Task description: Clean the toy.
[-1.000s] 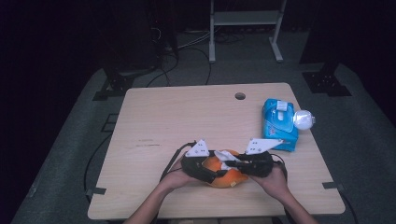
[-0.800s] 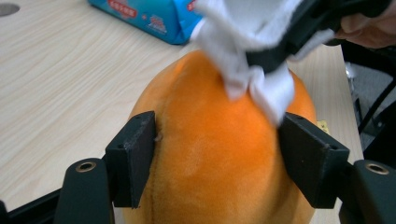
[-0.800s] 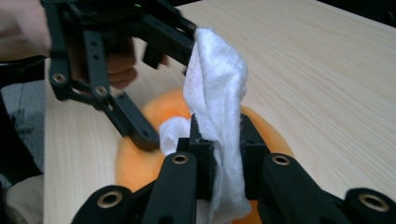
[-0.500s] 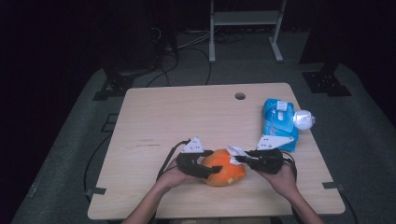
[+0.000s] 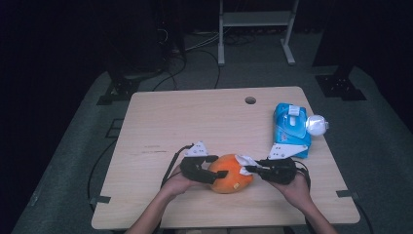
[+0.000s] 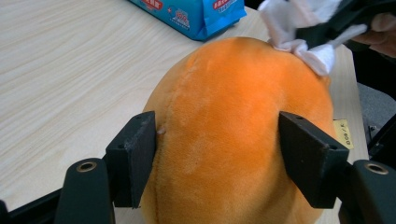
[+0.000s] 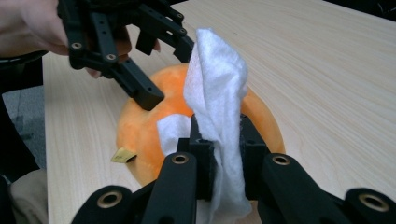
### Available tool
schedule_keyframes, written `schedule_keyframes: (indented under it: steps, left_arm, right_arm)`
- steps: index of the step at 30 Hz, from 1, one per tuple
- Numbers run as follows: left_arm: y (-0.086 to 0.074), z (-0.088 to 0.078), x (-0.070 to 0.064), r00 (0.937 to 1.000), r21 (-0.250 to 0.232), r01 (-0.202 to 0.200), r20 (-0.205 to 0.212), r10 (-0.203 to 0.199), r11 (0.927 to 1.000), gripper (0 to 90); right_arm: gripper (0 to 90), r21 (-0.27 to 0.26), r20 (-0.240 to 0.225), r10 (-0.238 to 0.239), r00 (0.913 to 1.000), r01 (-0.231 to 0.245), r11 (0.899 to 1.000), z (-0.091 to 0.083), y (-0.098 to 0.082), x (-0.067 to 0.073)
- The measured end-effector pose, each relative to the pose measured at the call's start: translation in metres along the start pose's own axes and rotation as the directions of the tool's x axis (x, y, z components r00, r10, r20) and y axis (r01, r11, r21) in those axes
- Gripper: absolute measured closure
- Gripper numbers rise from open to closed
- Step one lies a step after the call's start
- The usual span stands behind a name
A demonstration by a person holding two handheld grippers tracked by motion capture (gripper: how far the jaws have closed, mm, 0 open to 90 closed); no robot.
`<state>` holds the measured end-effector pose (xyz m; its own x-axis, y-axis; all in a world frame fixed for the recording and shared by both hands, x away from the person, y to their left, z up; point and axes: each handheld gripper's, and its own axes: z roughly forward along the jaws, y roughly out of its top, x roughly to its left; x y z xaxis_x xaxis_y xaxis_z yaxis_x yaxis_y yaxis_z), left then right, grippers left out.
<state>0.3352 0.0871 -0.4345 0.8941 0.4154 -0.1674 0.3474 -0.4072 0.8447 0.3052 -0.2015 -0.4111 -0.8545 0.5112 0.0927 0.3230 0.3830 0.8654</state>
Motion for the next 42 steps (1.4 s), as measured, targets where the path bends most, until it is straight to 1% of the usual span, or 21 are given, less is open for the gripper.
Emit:
schedule_keyframes:
  steps: [2,7,10,12,15,17,19,21,23,25,26,27,28,30,32,34,37,38,40,41,42]
  left_arm:
    - [0.000,0.001,-0.001,0.9999,-0.002,-0.006,0.012,0.006,1.0000,30.9]
    - [0.000,0.002,-0.007,0.9981,-0.001,-0.048,0.040,0.048,0.9989,30.7]
    - [0.000,0.002,-0.010,0.9952,0.001,-0.077,0.061,0.076,0.9971,30.8]
    - [0.000,0.002,-0.012,0.9936,0.005,-0.091,0.067,0.091,0.9958,30.7]
    - [0.000,0.002,-0.011,0.9939,0.005,-0.091,0.063,0.090,0.9959,30.6]
    - [0.000,0.003,-0.012,0.9954,0.003,-0.081,0.052,0.081,0.9967,30.5]
    - [0.001,0.005,-0.015,0.9954,0.003,-0.083,0.047,0.083,0.9965,30.2]
    - [0.003,0.008,-0.019,0.9942,0.003,-0.098,0.045,0.097,0.9952,30.1]
    - [0.004,0.010,-0.023,0.9921,0.011,-0.120,0.040,0.119,0.9928,30.1]
    - [0.006,0.011,-0.027,0.9899,0.022,-0.139,0.031,0.138,0.9901,30.1]
    - [0.006,0.010,-0.027,0.9903,0.024,-0.136,0.032,0.135,0.9904,30.1]
    - [0.005,0.009,-0.027,0.9903,0.023,-0.135,0.037,0.134,0.9906,30.2]
    - [0.005,0.009,-0.026,0.9898,0.017,-0.136,0.044,0.135,0.9905,30.2]
    - [0.004,0.009,-0.026,0.9899,0.015,-0.133,0.053,0.132,0.9911,30.4]
    - [0.005,0.010,-0.026,0.9898,0.017,-0.131,0.059,0.130,0.9912,30.4]
    - [0.006,0.010,-0.028,0.9878,0.027,-0.144,0.064,0.142,0.9892,30.3]
    - [0.006,0.010,-0.030,0.9848,0.029,-0.161,0.072,0.158,0.9866,27.5]
    - [0.007,0.008,-0.028,0.9840,0.026,-0.162,0.079,0.160,0.9865,25.1]
    - [0.010,0.004,-0.022,0.9892,-0.007,-0.119,0.086,0.119,0.9929,18.8]
    - [0.011,0.003,-0.019,0.9930,-0.017,-0.092,0.074,0.093,0.9956,15.8]
    - [0.011,0.004,-0.017,0.9958,-0.012,-0.073,0.055,0.073,0.9973,12.0]
  right_arm:
    - [79.5,-0.006,-0.008,0.027,0.9996,-0.027,1.000,0.002,-0.002,-0.006]
    - [79.5,-0.010,-0.026,0.100,0.9946,-0.101,0.995,0.007,-0.010,-0.022]
    - [79.5,-0.011,-0.002,0.121,0.9927,-0.121,0.993,0.009,-0.012,-0.028]
    - [79.5,-0.003,0.010,0.119,0.9929,-0.119,0.993,0.009,-0.013,-0.030]
    - [79.5,0.001,0.007,0.120,0.9928,-0.120,0.993,0.008,-0.013,-0.030]
    - [79.6,-0.003,0.010,0.102,0.9948,-0.102,0.995,0.006,-0.009,-0.026]
    - [79.6,-0.015,-0.001,0.089,0.9961,-0.089,0.996,0.004,-0.005,-0.020]
    - [79.6,-0.030,-0.016,0.070,0.9974,-0.071,0.997,0.003,0.000,-0.013]
    - [79.6,-0.045,-0.048,0.063,0.9968,-0.066,0.997,0.003,0.005,-0.007]
    - [79.6,-0.032,-0.037,0.029,0.9989,-0.030,0.999,0.007,0.008,-0.001]
    - [79.5,-0.025,-0.031,0.021,0.9993,-0.022,0.999,0.009,0.008,-0.001]
    - [79.5,-0.025,-0.035,0.028,0.9990,-0.029,0.999,0.009,0.006,-0.003]
    - [79.5,-0.022,-0.034,0.047,0.9983,-0.047,0.999,0.009,0.005,-0.006]
    - [79.4,-0.010,-0.009,0.061,0.9981,-0.061,0.998,0.008,0.001,-0.014]
    - [79.5,-0.009,0.002,0.087,0.9962,-0.087,0.996,0.005,-0.002,-0.020]
    - [79.5,-0.008,-0.002,0.087,0.9962,-0.087,0.996,0.005,-0.002,-0.018]
    - [79.5,-0.005,-0.007,0.051,0.9987,-0.051,0.999,0.008,0.002,-0.009]
    - [79.6,-0.003,-0.007,0.041,0.9991,-0.041,0.999,0.009,0.003,-0.007]
    - [79.6,-0.005,-0.018,0.041,0.9990,-0.041,0.999,0.009,0.003,-0.007]
    - [79.5,-0.007,-0.020,0.041,0.9990,-0.041,0.999,0.009,0.002,-0.008]
    - [79.5,-0.005,-0.026,0.043,0.9987,-0.043,0.999,0.008,0.001,-0.009]
